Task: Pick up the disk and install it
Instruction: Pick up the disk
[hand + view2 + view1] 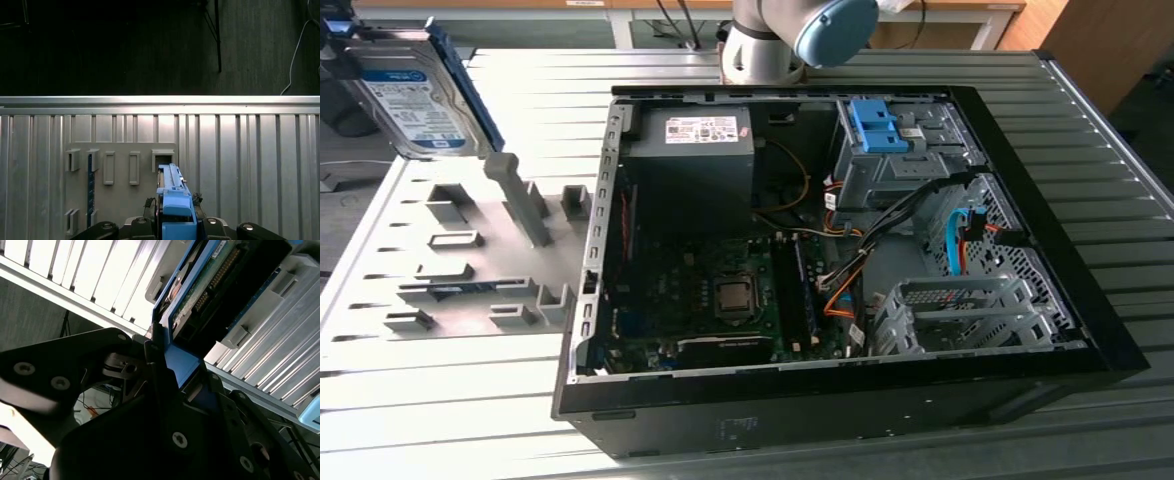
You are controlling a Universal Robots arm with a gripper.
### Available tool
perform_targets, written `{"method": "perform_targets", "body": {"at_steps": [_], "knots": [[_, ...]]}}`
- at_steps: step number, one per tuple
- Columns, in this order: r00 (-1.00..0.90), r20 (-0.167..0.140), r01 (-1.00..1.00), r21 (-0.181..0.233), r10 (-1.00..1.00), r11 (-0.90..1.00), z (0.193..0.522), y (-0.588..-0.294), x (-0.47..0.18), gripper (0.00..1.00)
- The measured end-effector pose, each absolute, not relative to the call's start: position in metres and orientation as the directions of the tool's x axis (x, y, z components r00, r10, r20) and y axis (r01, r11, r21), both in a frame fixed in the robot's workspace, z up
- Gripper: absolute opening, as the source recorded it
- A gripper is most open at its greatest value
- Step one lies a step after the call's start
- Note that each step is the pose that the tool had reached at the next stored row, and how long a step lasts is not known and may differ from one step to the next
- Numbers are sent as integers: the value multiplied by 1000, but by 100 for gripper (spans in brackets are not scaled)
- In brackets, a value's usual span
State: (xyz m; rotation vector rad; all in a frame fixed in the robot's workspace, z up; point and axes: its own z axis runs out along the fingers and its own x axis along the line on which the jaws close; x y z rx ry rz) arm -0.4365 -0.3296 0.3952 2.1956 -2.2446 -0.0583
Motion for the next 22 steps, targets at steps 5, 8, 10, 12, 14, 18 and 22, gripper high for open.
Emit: {"method": "perform_targets", "body": {"at_steps": [5, 8, 10, 12, 14, 18, 22], "knots": [[-22, -25, -999, 27, -999, 22, 400, -329, -437, 36], [-22, -25, -999, 27, -999, 22, 402, -329, -437, 36], [-22, -25, -999, 27, -999, 22, 404, -329, -436, 36], [-22, -25, -999, 27, -999, 22, 407, -329, -437, 36], [-22, -25, -999, 27, -999, 22, 410, -329, -437, 36], [-22, -25, -999, 27, -999, 22, 415, -329, -437, 36], [-22, -25, -999, 27, -999, 22, 422, -329, -437, 36]]}}
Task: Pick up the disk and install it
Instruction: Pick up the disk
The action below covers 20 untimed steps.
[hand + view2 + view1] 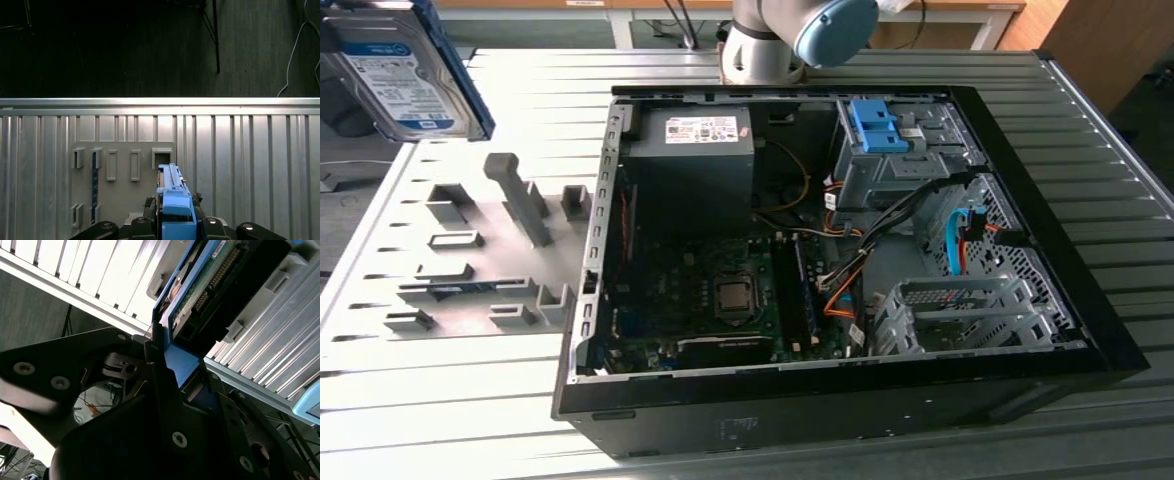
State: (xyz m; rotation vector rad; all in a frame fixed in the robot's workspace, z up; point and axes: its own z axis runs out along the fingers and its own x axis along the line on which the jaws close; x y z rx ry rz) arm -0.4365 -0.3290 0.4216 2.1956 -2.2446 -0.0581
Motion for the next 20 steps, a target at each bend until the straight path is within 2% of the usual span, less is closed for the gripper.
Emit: {"method": "perform_targets", "body": {"at_steps": [20], "knots": [[-22, -25, -999, 27, -999, 22, 470, -328, -437, 36]]}}
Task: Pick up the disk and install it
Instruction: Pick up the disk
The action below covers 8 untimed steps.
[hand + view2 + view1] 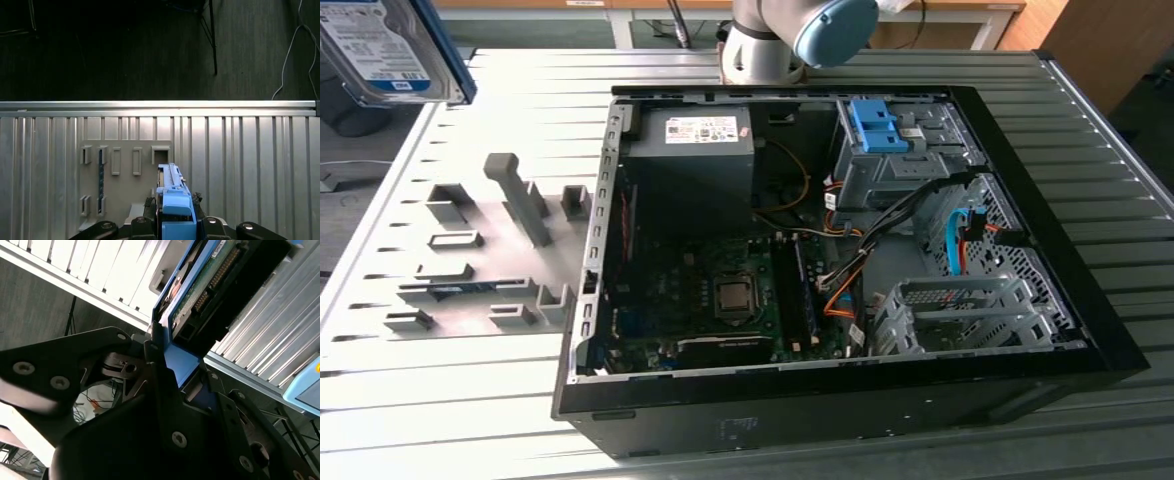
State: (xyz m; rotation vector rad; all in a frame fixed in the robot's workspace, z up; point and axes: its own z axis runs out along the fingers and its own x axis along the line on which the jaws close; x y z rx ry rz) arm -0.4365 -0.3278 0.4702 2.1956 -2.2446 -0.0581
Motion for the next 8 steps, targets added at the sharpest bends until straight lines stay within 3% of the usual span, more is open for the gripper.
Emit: {"method": "perform_targets", "body": {"at_steps": [8], "knots": [[-22, -25, -999, 27, -999, 22, 486, -328, -437, 36]]}}
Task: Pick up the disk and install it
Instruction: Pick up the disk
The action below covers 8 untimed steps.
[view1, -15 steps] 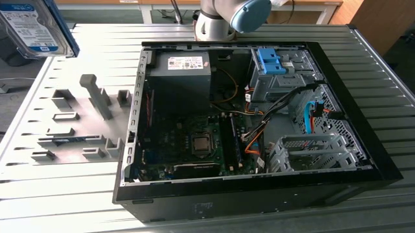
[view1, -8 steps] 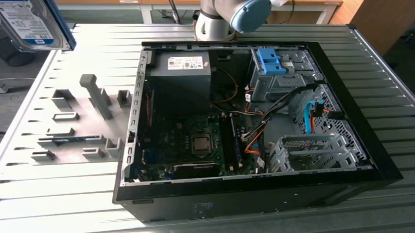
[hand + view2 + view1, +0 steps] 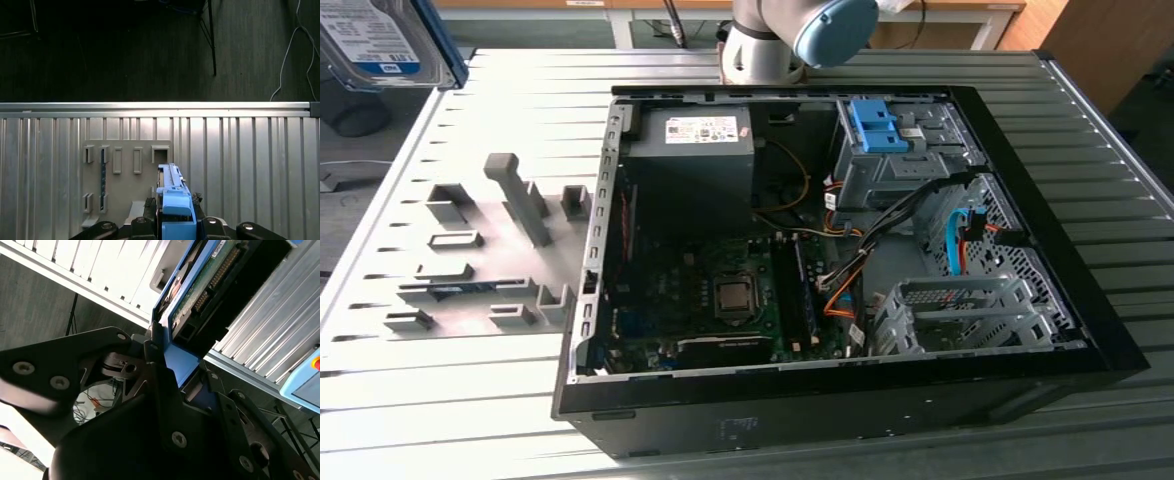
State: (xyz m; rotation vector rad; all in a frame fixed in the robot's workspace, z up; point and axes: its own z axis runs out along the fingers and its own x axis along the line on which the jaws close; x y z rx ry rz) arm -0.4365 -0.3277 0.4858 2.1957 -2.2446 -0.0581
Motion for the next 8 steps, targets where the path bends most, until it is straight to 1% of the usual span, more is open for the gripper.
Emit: {"method": "perform_targets", "body": {"at_steps": [8], "knots": [[-22, -25, -999, 27, -999, 22, 486, -329, -437, 36]]}}
